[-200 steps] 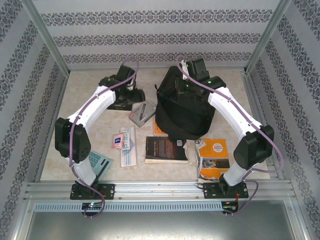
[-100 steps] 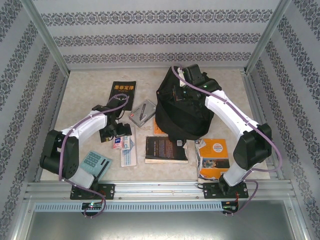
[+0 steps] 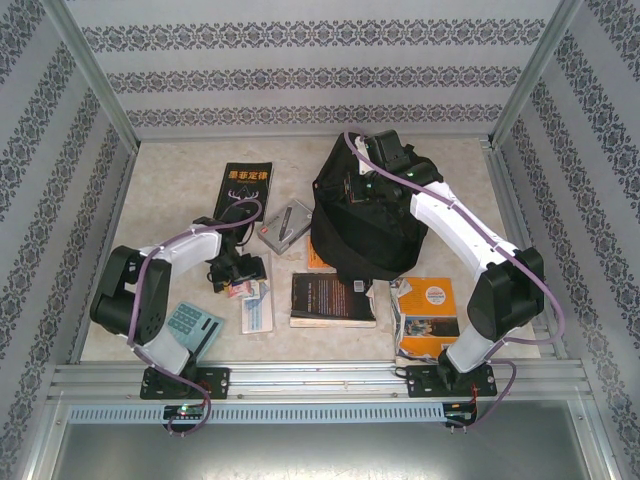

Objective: Pack the student bag

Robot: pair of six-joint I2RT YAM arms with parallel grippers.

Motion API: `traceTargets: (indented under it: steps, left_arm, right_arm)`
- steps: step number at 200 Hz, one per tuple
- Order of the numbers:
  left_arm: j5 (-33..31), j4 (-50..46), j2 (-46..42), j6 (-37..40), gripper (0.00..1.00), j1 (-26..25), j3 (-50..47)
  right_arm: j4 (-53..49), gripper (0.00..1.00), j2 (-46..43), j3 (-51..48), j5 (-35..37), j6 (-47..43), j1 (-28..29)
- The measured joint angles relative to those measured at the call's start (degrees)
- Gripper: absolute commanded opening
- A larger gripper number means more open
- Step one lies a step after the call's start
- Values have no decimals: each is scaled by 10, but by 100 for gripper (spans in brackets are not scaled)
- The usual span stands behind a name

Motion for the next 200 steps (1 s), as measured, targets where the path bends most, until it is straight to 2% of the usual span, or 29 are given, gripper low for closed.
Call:
traceTargets:
  steps: [16,35,53,82,106,160,200]
  left_arm:
    - [3,0,-16,-1,86,0,-9]
    - [8,0,-32,-3,81,0,-23]
    - [17,0,-39,-11,69,0,-32]
    - [32,12,-39,-15,42,0,-41]
    - [43,19,-39,-22,30,0,-43]
    - [49,30,-47,-23,28,0,-48]
    - [48,38,-54,-23,28,0,-51]
  right_arm:
    - [0,0,0,0,0,0,0]
    - [0,0,0,0,-2,0,0]
    - [2,0,0,-1,-3,2,0]
    - [4,0,0,-8,-18,5,0]
    - [4,0,0,-9,-40,7,5]
    - [14,0,22,-1,-100,42,39]
    - [17,0,87,84,-141,114,42]
